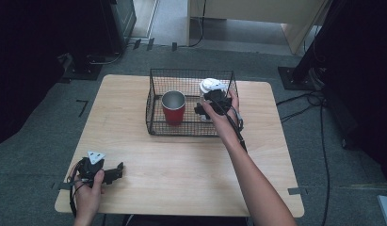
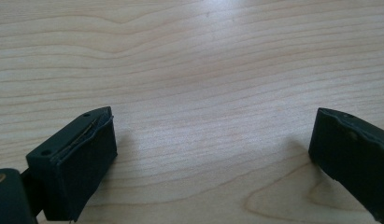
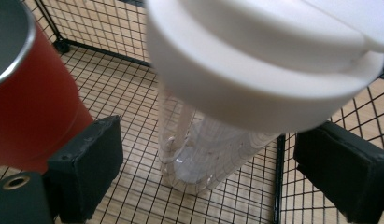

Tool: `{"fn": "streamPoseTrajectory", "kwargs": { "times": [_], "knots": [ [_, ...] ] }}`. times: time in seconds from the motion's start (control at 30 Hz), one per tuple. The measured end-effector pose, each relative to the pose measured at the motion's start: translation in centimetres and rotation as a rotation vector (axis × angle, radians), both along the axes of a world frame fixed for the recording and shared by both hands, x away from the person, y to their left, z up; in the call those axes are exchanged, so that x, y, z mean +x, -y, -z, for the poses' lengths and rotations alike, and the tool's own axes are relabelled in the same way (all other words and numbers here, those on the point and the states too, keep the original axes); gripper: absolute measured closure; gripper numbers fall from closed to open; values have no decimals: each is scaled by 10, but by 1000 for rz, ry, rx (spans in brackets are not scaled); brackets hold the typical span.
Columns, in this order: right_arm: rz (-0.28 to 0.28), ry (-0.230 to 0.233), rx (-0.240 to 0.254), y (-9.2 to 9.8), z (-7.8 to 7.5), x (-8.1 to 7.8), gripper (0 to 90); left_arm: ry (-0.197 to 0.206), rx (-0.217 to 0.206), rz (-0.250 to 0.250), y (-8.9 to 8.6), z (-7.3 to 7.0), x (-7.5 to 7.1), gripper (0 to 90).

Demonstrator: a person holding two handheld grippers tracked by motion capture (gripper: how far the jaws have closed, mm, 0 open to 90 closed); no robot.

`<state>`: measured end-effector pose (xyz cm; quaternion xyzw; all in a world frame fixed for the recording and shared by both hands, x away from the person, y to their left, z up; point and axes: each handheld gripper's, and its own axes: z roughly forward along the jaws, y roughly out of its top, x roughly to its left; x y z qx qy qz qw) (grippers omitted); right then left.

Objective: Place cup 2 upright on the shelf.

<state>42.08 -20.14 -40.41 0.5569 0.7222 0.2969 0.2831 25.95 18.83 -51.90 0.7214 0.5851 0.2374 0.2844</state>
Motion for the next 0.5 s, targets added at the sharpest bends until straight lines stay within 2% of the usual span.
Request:
{"fn": "streamPoseTrajectory", "kwargs": {
  "times": [0.33, 0.5],
  "knots": [
    [-61, 33, 20, -4, -15, -25, 85, 0, -1, 0, 0, 0, 0, 14],
    [-62, 49, 31, -1, -19, -35, 85, 0, -1, 0, 0, 0, 0, 14]
  ]
}}
